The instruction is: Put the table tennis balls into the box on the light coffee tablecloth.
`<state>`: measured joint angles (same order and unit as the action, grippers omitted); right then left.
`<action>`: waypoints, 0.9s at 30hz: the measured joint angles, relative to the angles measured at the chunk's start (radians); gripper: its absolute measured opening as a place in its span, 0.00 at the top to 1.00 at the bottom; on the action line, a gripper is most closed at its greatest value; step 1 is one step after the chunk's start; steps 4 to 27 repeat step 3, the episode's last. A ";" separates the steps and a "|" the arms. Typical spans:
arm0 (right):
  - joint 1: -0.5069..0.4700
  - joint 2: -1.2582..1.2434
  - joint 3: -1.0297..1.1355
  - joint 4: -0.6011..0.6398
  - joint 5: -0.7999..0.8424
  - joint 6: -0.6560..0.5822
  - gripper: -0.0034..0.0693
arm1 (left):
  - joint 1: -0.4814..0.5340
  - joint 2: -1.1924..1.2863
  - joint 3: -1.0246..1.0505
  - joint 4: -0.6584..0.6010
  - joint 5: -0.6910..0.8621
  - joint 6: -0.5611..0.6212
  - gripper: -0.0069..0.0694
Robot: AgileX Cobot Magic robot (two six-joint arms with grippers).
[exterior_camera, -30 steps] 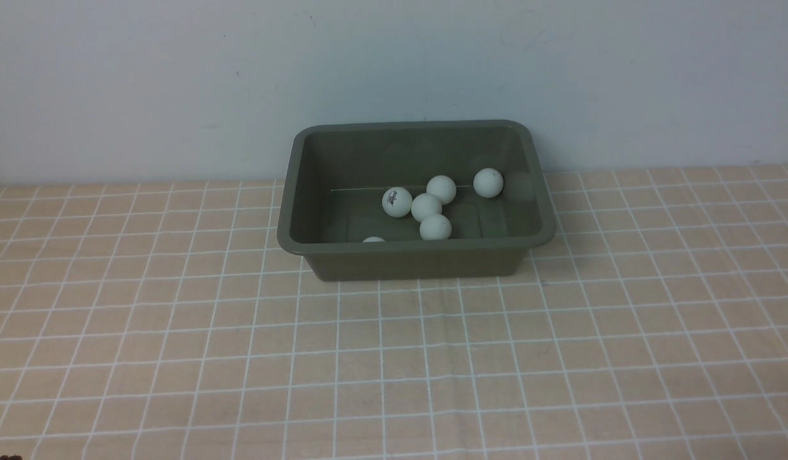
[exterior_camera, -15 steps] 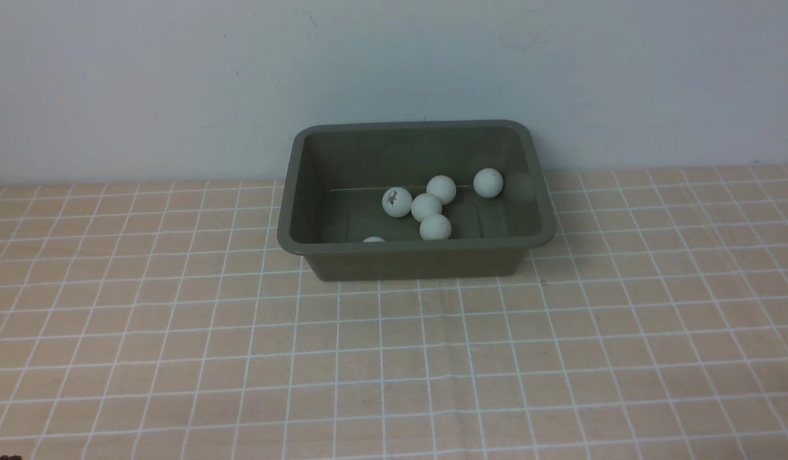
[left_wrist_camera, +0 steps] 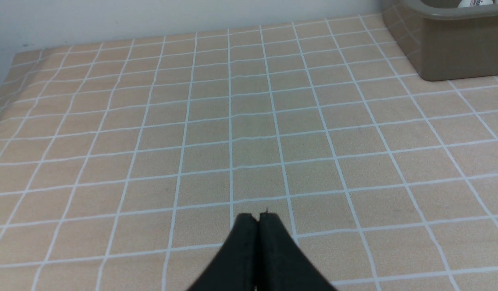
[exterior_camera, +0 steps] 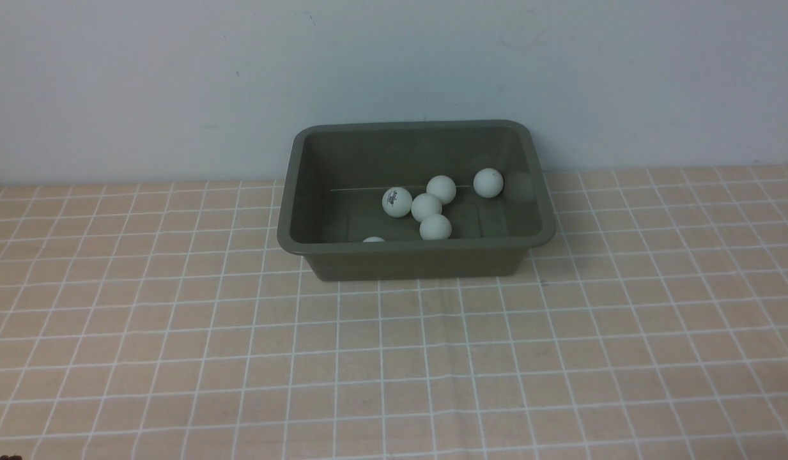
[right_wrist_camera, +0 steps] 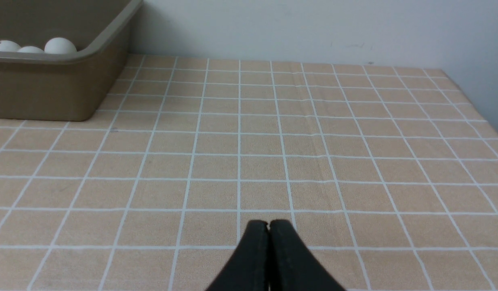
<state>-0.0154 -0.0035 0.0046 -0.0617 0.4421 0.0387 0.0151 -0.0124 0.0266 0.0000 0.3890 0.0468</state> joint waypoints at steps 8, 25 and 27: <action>0.000 0.000 0.000 0.000 0.000 0.000 0.98 | 0.000 0.000 0.000 0.000 0.000 0.000 1.00; 0.000 0.000 0.000 0.000 0.000 0.000 0.98 | 0.000 0.000 0.000 0.000 0.000 0.000 1.00; 0.000 0.000 0.000 0.000 0.000 0.000 0.98 | 0.000 0.000 0.000 0.000 0.000 0.000 1.00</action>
